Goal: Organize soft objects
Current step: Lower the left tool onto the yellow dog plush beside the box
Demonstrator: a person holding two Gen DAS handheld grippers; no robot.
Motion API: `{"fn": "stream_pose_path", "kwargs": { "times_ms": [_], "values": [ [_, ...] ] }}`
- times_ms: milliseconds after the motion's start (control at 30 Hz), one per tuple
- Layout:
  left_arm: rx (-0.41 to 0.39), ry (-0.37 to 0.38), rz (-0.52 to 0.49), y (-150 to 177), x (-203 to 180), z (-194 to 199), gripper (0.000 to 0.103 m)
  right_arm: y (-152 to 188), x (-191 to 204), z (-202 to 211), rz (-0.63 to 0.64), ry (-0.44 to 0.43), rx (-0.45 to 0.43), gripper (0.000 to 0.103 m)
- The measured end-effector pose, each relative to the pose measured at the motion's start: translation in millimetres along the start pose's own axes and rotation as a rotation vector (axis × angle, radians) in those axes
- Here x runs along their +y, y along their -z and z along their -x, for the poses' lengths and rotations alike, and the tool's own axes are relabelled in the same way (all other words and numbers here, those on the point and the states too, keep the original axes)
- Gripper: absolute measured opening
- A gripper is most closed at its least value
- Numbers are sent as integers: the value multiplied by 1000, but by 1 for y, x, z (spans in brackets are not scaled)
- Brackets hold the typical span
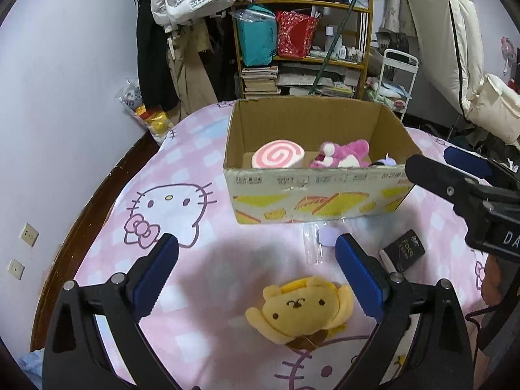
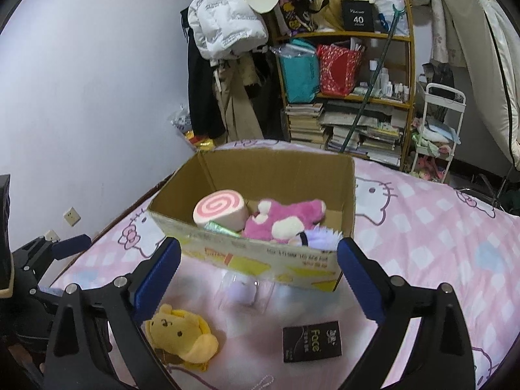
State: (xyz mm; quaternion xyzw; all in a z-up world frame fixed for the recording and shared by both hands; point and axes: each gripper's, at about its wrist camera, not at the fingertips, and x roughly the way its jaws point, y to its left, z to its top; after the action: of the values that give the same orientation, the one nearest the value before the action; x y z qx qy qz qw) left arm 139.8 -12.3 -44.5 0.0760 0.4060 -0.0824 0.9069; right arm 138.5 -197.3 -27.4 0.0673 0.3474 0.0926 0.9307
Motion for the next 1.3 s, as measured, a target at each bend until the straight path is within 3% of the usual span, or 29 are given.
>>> {"fn": "stream_pose_path", "kwargs": {
  "times_ms": [800, 1300],
  "values": [
    [146, 59, -100, 25, -25, -36, 96, 27, -8, -31, -50, -30, 146, 101],
    [315, 85, -140, 45, -38, -78, 96, 44, -14, -63, -109, -68, 248, 101]
  ]
}}
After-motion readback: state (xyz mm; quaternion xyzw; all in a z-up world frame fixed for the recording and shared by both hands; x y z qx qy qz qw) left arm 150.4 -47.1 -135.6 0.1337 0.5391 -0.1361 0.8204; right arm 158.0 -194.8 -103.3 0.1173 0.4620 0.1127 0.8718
